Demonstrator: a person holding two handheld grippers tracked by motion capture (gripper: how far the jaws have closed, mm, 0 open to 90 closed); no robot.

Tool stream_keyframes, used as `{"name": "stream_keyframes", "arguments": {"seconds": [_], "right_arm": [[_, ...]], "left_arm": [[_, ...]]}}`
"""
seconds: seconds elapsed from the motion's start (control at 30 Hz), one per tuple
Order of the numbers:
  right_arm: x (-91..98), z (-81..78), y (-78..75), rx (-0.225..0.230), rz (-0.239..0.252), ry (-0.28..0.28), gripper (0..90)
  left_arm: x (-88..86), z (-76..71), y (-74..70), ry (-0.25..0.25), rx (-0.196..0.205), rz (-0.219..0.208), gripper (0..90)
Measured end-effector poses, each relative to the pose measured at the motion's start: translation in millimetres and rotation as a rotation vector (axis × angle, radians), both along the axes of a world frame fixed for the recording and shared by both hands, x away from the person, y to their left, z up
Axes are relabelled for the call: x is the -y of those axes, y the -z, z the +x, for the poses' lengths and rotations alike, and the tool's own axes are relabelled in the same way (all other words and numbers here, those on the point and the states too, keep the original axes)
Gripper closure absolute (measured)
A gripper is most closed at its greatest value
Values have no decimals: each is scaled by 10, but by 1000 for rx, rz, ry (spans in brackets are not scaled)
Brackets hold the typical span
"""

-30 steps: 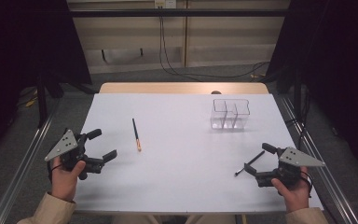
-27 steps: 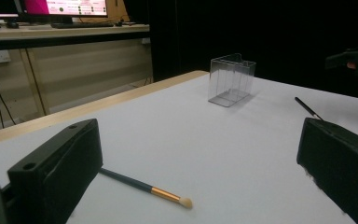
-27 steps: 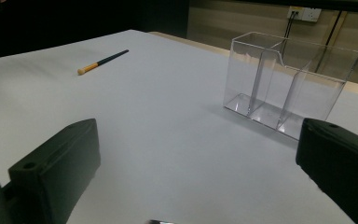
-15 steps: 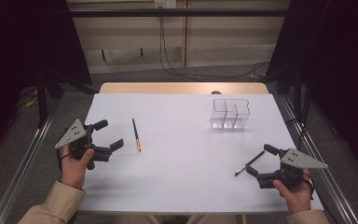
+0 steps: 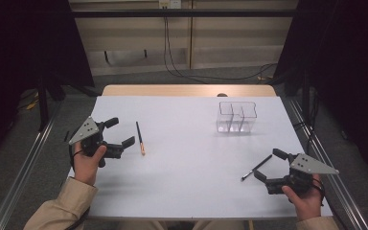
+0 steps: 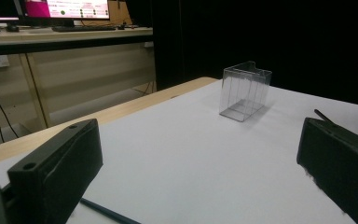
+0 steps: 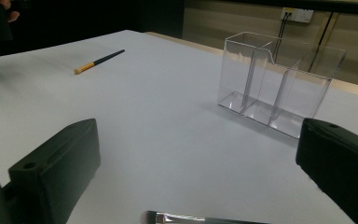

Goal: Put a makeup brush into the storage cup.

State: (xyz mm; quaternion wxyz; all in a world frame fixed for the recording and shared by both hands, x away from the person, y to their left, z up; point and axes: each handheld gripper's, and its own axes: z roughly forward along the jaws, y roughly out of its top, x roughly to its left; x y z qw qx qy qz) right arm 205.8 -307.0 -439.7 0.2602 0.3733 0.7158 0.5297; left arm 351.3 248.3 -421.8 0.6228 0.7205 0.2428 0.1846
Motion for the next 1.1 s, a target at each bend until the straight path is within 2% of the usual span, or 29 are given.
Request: {"name": "stream_keyframes", "arguments": {"seconds": [0.1, 0.37, 0.8, 0.93, 1.1], "right_arm": [[-2, 0, -2, 0, 1, -2, 0], [-1, 7, -2, 5, 0, -4, 0], [-1, 5, -7, 11, -1, -8, 0], [0, 7, -6, 10, -1, -8, 0], [-4, 7, -8, 10, 0, -10, 0]], "left_arm": [[29, 42, -4, -7, 2, -12, 0], [63, 171, 18, -27, 10, -6, 0], [111, 245, 43, -31, 2, -10, 0], [108, 251, 60, -35, -7, 1, 0], [108, 267, 76, -37, -44, 19, 0]]}}
